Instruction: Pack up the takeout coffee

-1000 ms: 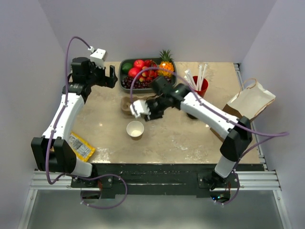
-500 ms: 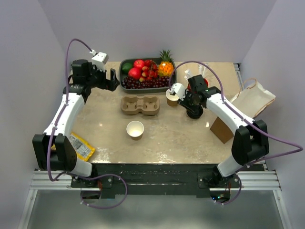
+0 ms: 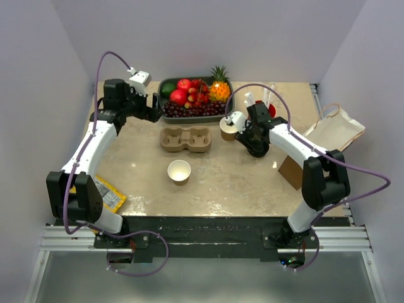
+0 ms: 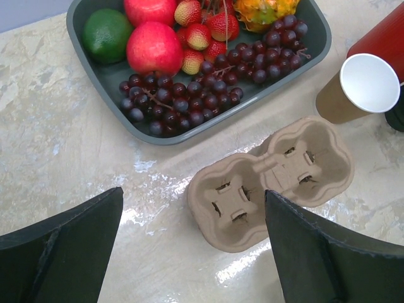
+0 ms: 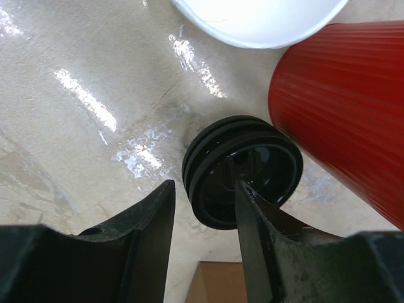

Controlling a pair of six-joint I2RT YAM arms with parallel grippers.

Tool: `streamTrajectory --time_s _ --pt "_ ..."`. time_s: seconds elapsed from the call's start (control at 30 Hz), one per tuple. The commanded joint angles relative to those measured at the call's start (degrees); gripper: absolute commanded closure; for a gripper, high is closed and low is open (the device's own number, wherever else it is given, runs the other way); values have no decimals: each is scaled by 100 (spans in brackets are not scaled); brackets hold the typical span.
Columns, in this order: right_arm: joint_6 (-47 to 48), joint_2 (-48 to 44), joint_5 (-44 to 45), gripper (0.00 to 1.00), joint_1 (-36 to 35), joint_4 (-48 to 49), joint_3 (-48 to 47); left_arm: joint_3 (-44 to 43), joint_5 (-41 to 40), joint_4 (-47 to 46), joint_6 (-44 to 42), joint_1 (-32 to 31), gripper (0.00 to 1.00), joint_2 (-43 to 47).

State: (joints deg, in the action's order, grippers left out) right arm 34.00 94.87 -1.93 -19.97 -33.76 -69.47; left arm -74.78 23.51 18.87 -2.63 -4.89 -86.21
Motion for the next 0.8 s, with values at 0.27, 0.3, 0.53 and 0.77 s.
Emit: streamTrajectory --time_s 0.27,0.3,0.53,0.77 --pt "-359 260 185 59 10 212 4 -256 -136 -15 -158 -65 2 149" --pt "-368 269 185 59 10 194 13 -256 -136 -24 -150 -65 2 131" --pt "-447 330 316 65 2 177 30 -256 -136 -50 -158 -65 2 105" --pt "-464 374 369 72 2 106 13 -239 -136 -68 -158 -65 2 96"
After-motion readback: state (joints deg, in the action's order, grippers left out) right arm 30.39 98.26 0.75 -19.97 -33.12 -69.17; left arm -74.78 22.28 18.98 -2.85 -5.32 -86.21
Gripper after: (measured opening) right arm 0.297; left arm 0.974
